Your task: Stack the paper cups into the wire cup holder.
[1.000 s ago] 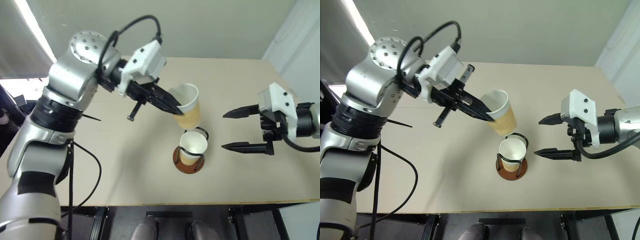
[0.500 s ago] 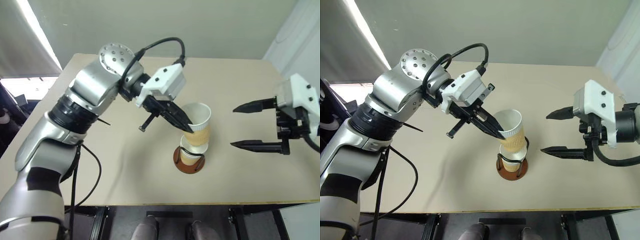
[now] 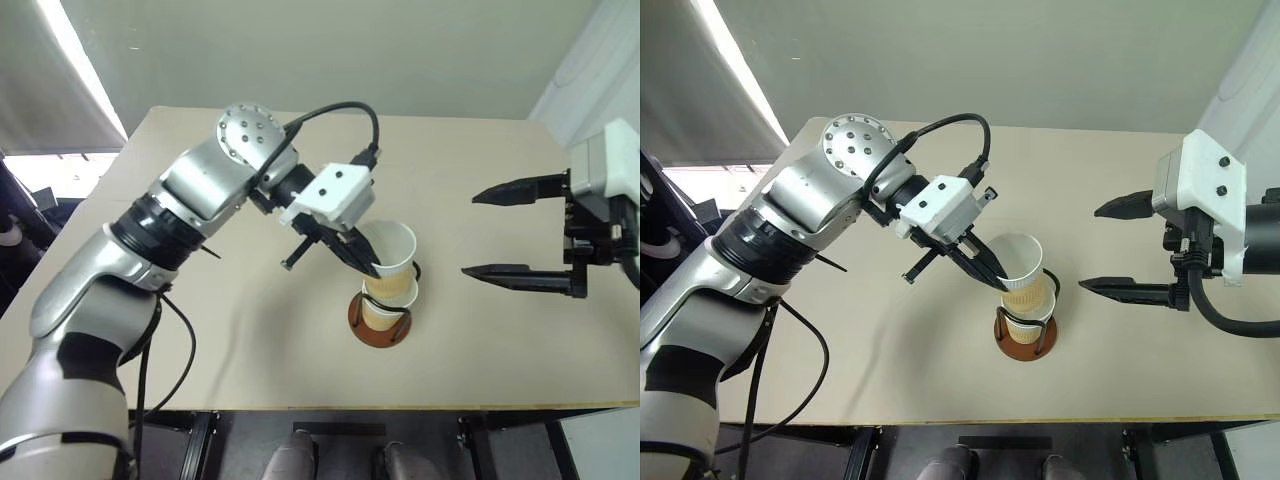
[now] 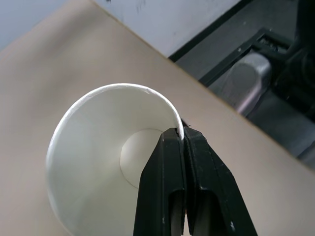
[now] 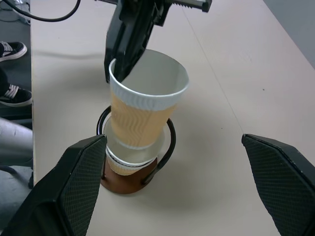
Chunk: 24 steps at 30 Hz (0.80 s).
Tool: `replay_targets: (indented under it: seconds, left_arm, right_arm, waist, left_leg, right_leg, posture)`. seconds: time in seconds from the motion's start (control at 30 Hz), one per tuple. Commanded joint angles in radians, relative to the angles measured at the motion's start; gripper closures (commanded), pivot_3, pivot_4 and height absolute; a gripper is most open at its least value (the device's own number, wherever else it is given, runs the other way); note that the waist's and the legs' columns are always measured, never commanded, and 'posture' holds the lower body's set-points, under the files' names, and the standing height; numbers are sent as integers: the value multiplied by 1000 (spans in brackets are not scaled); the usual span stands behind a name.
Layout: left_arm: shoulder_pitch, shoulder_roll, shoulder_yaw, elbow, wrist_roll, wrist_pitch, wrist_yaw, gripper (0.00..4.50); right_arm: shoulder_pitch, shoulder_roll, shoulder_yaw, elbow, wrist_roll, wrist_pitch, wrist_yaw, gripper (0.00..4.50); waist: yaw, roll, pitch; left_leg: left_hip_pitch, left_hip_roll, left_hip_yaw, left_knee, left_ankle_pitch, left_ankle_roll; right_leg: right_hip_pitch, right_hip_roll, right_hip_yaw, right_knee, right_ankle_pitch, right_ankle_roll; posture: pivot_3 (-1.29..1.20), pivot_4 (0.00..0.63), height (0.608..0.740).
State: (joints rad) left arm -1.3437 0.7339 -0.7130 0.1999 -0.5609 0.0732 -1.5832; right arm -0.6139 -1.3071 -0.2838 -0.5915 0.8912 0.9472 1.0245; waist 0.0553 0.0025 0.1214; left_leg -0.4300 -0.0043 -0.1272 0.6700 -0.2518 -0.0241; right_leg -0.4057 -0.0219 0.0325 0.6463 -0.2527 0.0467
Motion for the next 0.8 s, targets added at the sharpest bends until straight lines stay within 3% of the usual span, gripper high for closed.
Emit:
replay_targets:
  seconds: [0.03, 0.27, 0.3, 0.43, 0.67, 0.73, 0.8]
  left_arm:
    - [-28, 1, 1, -3, 9, -31, -31, 4486]
    - [-19, -19, -2, -2, 30, -8, -31, 4486]
    - [-18, -29, 5, -2, 30, 1, -31, 4296]
    - [-13, -47, 22, -7, 22, 29, -31, 3193]
    - [15, -77, 129, -4, 24, 46, -30, 548]
    - [41, -83, 216, -11, 4, 102, 15, 44]
    - [60, -94, 283, -14, 1, 159, 74, 44]
  right_arm:
    - [-18, -17, -37, 5, 10, -11, -8, 0]
    - [-13, -23, -31, 8, 2, -17, 0, 0]
    - [-13, -23, -31, 8, 3, -16, 0, 0]
    - [-9, -25, -34, 8, 5, -14, 2, 0]
    - [-12, -11, -13, 25, -8, -22, -7, 0]
    - [-18, 34, 10, 47, -21, -29, -47, 0]
    - [-20, 71, 29, 70, -37, -37, -78, 0]
  waist:
    - [0, 0, 0]
    - [1, 0, 0]
    - [1, 0, 0]
    - [3, 0, 0]
    - [4, 0, 0]
    - [4, 0, 0]
    - [2, 0, 0]
  left_leg:
    - [0, 0, 0, 0, 0, 0]
    - [-1, 0, 0, 1, 0, 0]
    - [-2, 0, 0, 2, 0, 0]
    - [-4, 0, 0, 4, 0, 1]
    - [-6, 0, 0, 7, -1, 1]
    - [-6, 0, 1, 8, -1, 2]
    - [-6, 0, 1, 10, -1, 2]
  right_leg:
    - [0, 0, 0, 0, 0, 0]
    - [-1, 0, 0, 0, 0, 0]
    - [-1, 0, 0, 0, 0, 0]
    - [-2, 0, 0, 1, 1, 1]
    - [-3, 0, 0, 1, 1, 2]
    - [-3, 0, 0, 2, 1, 2]
    - [-3, 0, 0, 3, 1, 3]
  posture:
    - [0, 150, 740]
    - [0, 150, 740]
    - [0, 150, 740]
    - [0, 150, 740]
    - [0, 150, 740]
    - [0, 150, 740]
    - [0, 150, 740]
